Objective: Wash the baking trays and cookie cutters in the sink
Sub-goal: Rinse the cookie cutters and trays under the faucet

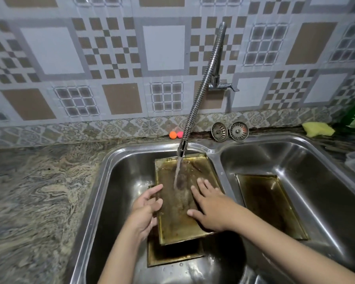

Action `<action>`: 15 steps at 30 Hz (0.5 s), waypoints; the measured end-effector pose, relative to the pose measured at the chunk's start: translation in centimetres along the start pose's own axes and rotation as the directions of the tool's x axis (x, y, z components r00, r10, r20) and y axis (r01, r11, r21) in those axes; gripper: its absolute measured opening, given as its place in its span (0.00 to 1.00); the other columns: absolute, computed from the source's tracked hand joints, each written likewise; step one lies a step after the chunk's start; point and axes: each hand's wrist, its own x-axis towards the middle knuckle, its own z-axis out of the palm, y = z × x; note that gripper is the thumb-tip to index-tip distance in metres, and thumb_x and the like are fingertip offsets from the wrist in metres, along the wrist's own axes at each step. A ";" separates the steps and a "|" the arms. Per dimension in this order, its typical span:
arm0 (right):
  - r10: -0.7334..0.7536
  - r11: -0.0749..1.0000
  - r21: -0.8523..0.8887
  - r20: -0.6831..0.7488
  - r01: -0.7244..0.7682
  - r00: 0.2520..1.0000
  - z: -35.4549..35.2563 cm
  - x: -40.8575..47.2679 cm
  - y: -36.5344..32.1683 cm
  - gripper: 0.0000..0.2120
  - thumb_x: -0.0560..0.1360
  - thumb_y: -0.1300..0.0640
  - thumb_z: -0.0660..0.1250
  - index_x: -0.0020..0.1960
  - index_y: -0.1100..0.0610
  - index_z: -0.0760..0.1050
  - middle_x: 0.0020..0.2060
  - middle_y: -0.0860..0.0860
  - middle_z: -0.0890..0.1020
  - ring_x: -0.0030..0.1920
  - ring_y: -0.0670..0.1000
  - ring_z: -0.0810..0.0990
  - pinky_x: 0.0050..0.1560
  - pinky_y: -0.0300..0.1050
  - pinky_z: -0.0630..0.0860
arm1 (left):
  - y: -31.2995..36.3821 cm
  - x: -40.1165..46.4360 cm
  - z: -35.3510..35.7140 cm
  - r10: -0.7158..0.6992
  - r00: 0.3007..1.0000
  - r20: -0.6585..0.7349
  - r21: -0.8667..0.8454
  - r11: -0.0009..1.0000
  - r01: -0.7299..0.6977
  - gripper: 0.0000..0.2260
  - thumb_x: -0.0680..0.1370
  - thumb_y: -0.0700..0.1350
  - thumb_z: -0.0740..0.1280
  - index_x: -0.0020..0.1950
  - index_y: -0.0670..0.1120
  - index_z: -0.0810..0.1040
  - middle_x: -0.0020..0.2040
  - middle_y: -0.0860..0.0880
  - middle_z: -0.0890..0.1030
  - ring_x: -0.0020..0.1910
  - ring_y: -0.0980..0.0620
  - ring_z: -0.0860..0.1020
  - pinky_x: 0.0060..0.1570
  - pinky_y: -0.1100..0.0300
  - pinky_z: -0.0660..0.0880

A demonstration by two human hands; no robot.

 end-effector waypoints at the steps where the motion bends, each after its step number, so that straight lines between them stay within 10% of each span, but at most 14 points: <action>1: 0.024 1.000 0.001 -0.029 -0.024 0.999 0.2 1.1 0.4 0.38 0.79 0.36 0.48 0.78 0.55 0.37 0.76 0.55 0.35 0.76 0.55 0.35 0.76 0.54 0.42 | 0.0 -0.4 0.5 0.033 0.999 0.020 0.008 0.999 -0.033 0.17 0.77 0.30 0.61 0.57 0.49 0.79 0.54 0.40 0.82 0.56 0.39 0.80 0.57 0.39 0.75; 4: 0.052 0.997 0.062 -0.167 -0.042 0.985 0.2 3.4 0.2 0.37 0.79 0.37 0.47 0.77 0.54 0.34 0.75 0.54 0.32 0.75 0.55 0.31 0.76 0.60 0.41 | 0.1 -1.2 1.8 0.118 0.993 0.016 0.024 0.993 -0.118 0.18 0.77 0.30 0.63 0.58 0.49 0.79 0.57 0.41 0.80 0.55 0.43 0.80 0.55 0.45 0.77; 9: -0.350 0.935 -0.008 -0.195 0.356 0.916 0.9 3.0 -2.5 0.30 0.81 0.41 0.47 0.77 0.47 0.37 0.76 0.44 0.36 0.75 0.48 0.34 0.71 0.57 0.32 | 1.1 -1.0 0.6 0.140 0.987 -0.074 -0.095 0.985 -0.147 0.17 0.76 0.30 0.62 0.58 0.48 0.79 0.60 0.35 0.78 0.60 0.41 0.76 0.63 0.44 0.70; 15: 0.144 0.984 0.146 -0.277 -0.107 0.950 -1.7 7.7 -0.5 0.33 0.80 0.39 0.45 0.78 0.56 0.43 0.77 0.55 0.41 0.76 0.57 0.37 0.73 0.64 0.39 | 0.6 -2.2 1.6 0.124 0.992 -0.027 -0.044 0.991 -0.125 0.16 0.77 0.30 0.63 0.57 0.47 0.79 0.58 0.36 0.79 0.60 0.40 0.77 0.63 0.42 0.71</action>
